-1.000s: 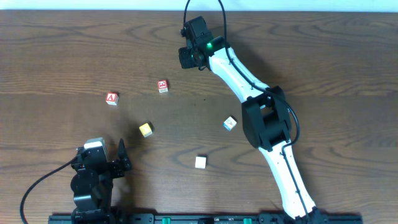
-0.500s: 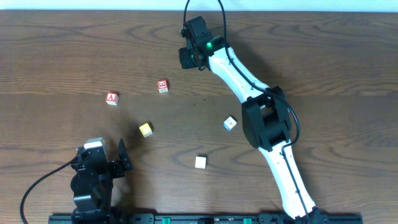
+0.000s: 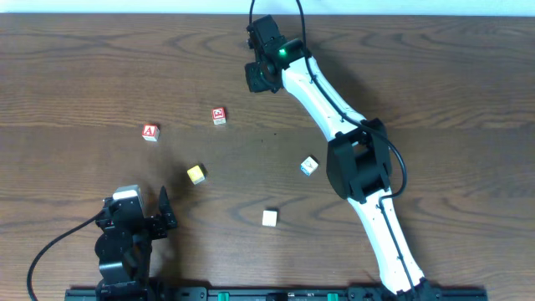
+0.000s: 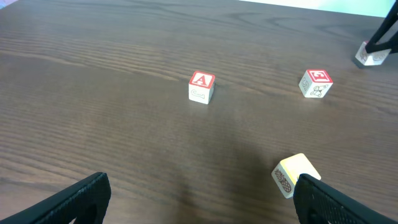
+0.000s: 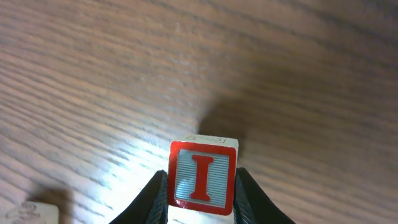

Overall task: Spell out Ai2
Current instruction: 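Lower the right gripper and grasp the red I block, then carry the I block toward center and set it down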

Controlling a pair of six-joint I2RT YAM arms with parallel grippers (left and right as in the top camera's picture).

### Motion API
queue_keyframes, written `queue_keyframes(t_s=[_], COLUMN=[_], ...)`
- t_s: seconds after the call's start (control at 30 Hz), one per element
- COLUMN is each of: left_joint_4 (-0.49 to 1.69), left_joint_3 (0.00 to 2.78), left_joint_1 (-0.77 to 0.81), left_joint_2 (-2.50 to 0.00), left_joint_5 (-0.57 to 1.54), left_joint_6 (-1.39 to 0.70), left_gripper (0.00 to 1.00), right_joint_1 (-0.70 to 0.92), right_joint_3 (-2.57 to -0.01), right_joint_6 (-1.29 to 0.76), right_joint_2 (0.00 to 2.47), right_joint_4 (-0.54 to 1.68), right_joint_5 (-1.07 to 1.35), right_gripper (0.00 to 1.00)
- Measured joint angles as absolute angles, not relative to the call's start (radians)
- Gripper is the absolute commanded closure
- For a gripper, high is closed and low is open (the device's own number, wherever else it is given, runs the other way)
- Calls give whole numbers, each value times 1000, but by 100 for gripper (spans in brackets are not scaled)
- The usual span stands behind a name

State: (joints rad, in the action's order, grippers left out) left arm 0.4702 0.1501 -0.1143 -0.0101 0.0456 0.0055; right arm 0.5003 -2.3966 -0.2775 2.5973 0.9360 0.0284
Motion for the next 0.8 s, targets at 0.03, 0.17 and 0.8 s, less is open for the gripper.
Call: queue_keyframes(t_s=[0.03, 0.17, 0.8], left_joint_4=[470, 470, 470], left_joint_3=[150, 150, 150], left_joint_1=[-114, -114, -114], left_joint_2=[-10, -10, -10], left_joint_5=[46, 46, 46], left_joint_6=[6, 6, 6], left_gripper=[5, 5, 5], right_joint_1=[500, 500, 503], right_joint_3=[-2401, -2421, -2409], right_joint_6=[-278, -278, -326], right_joint_2=[2597, 2597, 2583], right_joint_4=[946, 977, 1062], right_joint_5=[27, 21, -42], right_gripper=[99, 99, 99])
